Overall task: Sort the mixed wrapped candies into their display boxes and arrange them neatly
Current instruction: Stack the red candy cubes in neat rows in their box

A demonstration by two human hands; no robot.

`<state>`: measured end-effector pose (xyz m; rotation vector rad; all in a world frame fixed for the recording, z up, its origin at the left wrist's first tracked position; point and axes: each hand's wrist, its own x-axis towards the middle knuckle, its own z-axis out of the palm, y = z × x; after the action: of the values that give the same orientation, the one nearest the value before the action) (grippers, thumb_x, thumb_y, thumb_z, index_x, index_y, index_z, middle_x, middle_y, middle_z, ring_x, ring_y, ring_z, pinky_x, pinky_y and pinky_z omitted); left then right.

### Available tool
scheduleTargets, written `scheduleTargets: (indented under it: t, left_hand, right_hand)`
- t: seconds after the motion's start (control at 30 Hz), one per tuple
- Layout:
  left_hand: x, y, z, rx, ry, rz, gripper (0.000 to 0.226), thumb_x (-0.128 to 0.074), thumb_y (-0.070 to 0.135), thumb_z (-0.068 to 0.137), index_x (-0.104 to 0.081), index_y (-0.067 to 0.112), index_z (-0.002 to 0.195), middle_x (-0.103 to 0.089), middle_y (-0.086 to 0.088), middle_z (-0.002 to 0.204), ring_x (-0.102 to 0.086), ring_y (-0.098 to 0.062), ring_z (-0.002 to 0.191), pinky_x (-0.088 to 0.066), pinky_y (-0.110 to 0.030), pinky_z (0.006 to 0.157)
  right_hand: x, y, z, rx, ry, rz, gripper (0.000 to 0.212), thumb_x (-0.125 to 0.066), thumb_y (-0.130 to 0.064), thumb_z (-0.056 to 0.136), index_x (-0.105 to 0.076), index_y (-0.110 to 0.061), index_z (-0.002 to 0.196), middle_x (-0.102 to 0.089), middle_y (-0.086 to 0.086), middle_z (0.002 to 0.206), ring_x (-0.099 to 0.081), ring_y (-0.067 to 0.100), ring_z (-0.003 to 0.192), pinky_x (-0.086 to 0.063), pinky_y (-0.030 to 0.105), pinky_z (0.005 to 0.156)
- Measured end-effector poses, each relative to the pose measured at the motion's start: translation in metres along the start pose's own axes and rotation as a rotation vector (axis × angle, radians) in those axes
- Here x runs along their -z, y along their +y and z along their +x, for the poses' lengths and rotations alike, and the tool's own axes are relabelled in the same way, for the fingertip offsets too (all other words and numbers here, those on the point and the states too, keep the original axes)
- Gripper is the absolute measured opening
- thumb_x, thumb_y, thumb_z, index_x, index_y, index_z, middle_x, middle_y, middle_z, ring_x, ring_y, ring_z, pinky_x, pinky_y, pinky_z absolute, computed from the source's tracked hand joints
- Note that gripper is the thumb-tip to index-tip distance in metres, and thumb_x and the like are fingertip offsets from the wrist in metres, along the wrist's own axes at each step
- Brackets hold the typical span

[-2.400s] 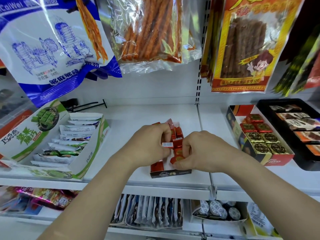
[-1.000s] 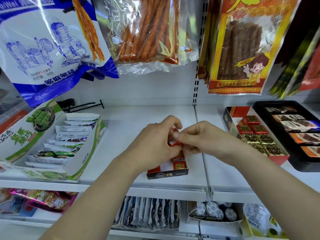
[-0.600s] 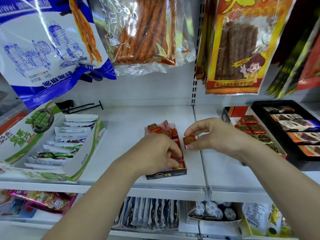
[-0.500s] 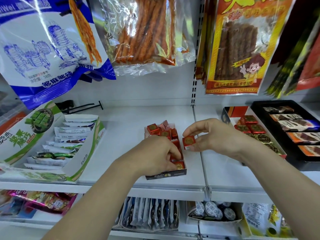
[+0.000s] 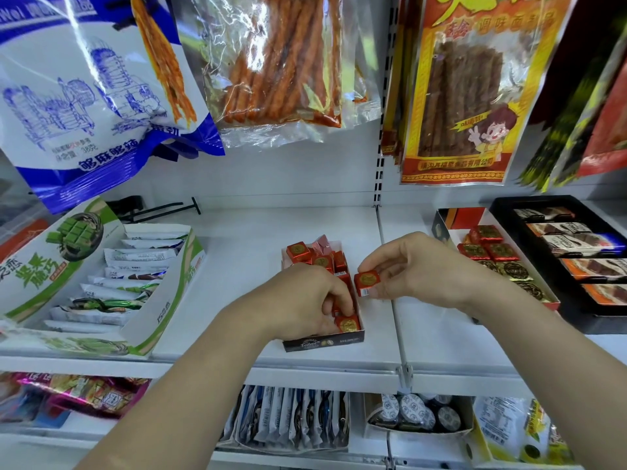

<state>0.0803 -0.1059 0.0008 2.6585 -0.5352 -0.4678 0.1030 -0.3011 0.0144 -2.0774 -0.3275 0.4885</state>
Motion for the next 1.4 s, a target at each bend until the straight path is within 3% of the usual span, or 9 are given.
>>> scheduleTargets:
  t: [0.1,0.23,0.37,0.57,0.8,0.97,1.17,1.3,1.4]
  left_hand:
    - [-0.001,-0.001,0.0,0.001,-0.002,-0.017,0.027,-0.077,0.02,0.078,-0.071,0.033,0.101,-0.062,0.01,0.081,-0.052,0.0,0.072,-0.03,-0.012,0.066]
    - [0.01,-0.006,-0.004,0.037,0.03,-0.12,0.029,-0.081,0.019,0.075,-0.073,0.032,0.1,-0.065,0.013,0.081,-0.06,-0.002,0.077,-0.045,-0.01,0.069]
    - [0.021,-0.014,-0.011,0.061,0.136,-0.106,0.021,-0.08,0.022,0.077,-0.074,0.033,0.094,-0.065,0.014,0.076,-0.058,0.0,0.073,-0.046,-0.013,0.068]
    - [0.015,-0.005,-0.013,0.039,0.084,-0.002,0.014,-0.071,0.039,0.083,-0.075,0.031,0.095,-0.066,0.01,0.078,-0.058,-0.006,0.074,-0.044,-0.019,0.064]
    - [0.006,-0.002,-0.008,0.034,0.018,0.052,0.017,-0.072,0.042,0.082,-0.073,0.032,0.096,-0.054,0.014,0.065,-0.05,-0.003,0.064,-0.034,-0.02,0.056]
    - [0.006,-0.002,-0.006,0.041,0.013,0.018,0.02,-0.073,0.041,0.08,-0.074,0.028,0.096,-0.053,0.013,0.063,-0.049,-0.003,0.06,-0.034,-0.018,0.054]
    - [0.005,-0.001,-0.006,0.035,0.027,-0.018,0.016,-0.072,0.04,0.082,-0.074,0.029,0.093,-0.06,0.012,0.069,-0.052,-0.004,0.065,-0.037,-0.017,0.057]
    - [0.02,-0.009,-0.013,0.072,0.19,-0.044,0.015,-0.074,0.034,0.082,-0.072,0.033,0.097,-0.064,0.013,0.075,-0.055,0.001,0.07,-0.037,-0.008,0.059]
    - [0.031,-0.018,-0.02,0.148,0.24,-0.025,0.007,-0.076,0.029,0.081,-0.073,0.03,0.088,-0.065,0.012,0.074,-0.053,0.001,0.068,-0.035,-0.008,0.055]
  right_hand:
    - [-0.003,0.0,0.0,0.006,0.024,-0.046,0.022,-0.079,-0.005,0.074,-0.075,-0.016,0.092,-0.075,-0.002,0.085,-0.069,0.011,0.079,-0.055,0.021,0.077]
    - [-0.01,-0.002,0.001,0.055,0.022,-0.126,0.024,-0.08,-0.013,0.073,-0.073,-0.02,0.095,-0.072,-0.006,0.087,-0.066,0.004,0.079,-0.053,0.015,0.075]
    - [-0.025,-0.006,0.0,0.126,-0.026,-0.26,0.023,-0.08,-0.025,0.074,-0.071,-0.026,0.095,-0.066,-0.013,0.088,-0.059,0.001,0.086,-0.047,0.011,0.074]
    - [-0.033,-0.005,0.005,0.14,-0.08,-0.405,0.03,-0.081,-0.026,0.073,-0.07,-0.027,0.1,-0.057,-0.019,0.083,-0.05,-0.004,0.076,-0.039,0.008,0.064]
    - [-0.029,-0.001,0.01,0.061,-0.164,-0.321,0.021,-0.08,-0.025,0.075,-0.071,-0.025,0.095,-0.044,-0.011,0.059,-0.04,0.004,0.053,-0.033,0.015,0.054]
    - [-0.023,0.004,0.011,0.067,-0.173,-0.271,0.012,-0.074,-0.02,0.082,-0.074,-0.023,0.093,-0.049,-0.013,0.054,-0.043,0.0,0.049,-0.035,0.013,0.052]
    - [-0.022,0.007,0.011,0.089,-0.172,-0.301,0.008,-0.072,-0.02,0.084,-0.076,-0.022,0.091,-0.058,-0.011,0.064,-0.048,-0.003,0.052,-0.037,0.008,0.052]
    - [-0.023,0.005,0.009,0.108,-0.127,-0.301,0.006,-0.069,-0.022,0.086,-0.075,-0.026,0.086,-0.054,-0.012,0.062,-0.046,0.001,0.054,-0.036,0.01,0.054]
    - [-0.023,0.002,0.008,0.158,-0.018,-0.306,0.007,-0.068,-0.026,0.086,-0.074,-0.027,0.084,-0.065,-0.008,0.078,-0.05,0.003,0.064,-0.041,0.015,0.061]
